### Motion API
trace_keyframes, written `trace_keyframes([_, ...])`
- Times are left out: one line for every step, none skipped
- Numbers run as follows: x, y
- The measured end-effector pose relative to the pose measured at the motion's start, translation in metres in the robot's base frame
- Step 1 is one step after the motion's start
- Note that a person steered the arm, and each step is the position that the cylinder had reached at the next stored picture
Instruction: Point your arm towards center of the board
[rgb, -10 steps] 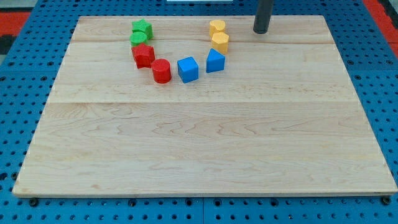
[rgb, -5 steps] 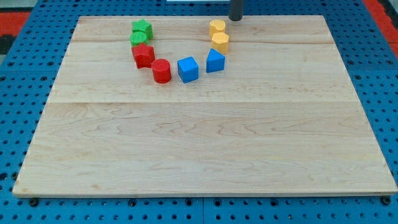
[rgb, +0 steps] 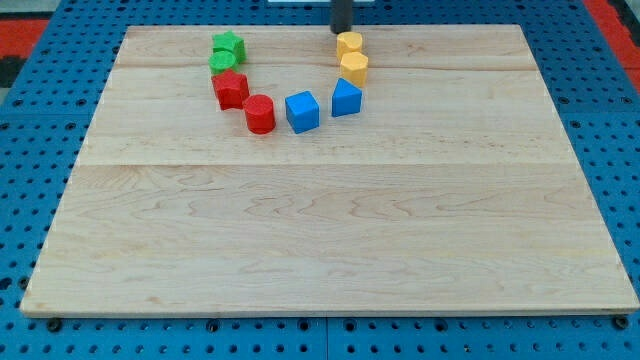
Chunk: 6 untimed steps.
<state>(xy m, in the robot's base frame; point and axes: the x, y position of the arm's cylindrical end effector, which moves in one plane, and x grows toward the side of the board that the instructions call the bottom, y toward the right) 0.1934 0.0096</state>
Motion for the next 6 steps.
trace_keyframes([0.000,-0.048])
trace_keyframes([0.015,-0.057])
trace_keyframes([0.052,-0.050])
trace_keyframes([0.085,-0.050])
trace_keyframes([0.110,-0.038])
trace_keyframes([0.134,-0.035])
